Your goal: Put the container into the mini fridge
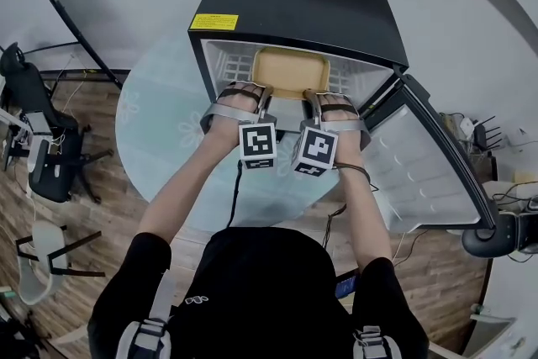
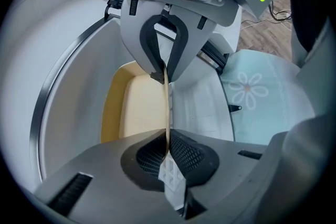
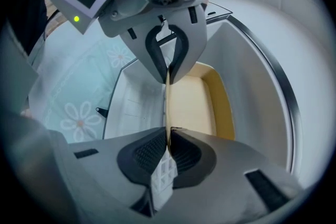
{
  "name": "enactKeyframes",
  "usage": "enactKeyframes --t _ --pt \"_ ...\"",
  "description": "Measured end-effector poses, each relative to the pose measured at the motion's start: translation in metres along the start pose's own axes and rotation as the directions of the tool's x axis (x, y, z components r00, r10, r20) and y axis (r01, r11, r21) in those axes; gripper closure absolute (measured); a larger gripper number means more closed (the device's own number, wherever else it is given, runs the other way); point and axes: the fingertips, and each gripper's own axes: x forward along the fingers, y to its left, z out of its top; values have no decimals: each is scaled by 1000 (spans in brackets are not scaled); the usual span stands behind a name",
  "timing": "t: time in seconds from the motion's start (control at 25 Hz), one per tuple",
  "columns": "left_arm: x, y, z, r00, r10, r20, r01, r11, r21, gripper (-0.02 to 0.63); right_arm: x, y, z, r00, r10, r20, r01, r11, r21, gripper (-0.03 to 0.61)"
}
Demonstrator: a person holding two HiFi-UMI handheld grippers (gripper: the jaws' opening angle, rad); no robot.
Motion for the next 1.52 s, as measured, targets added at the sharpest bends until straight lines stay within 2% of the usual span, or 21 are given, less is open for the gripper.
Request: enactKeyframes --t 0.64,0.88,1.28,1.52 --pt "43 -2 -6 1000 -6 13 6 1000 -19 575 44 4 -10 999 53 -2 -53 998 24 548" --pt "49 1 -8 1000 22 19 -21 999 -41 560 49 -1 -14 1000 6 7 -6 999 49 538" --pt "51 14 -7 995 98 36 -95 992 -82 488 51 -9 -13 1000 -27 13 26 998 59 463" --pt "49 16 -10 992 121 37 -117 988 -100 465 48 -11 -11 998 -57 22 56 996 65 444"
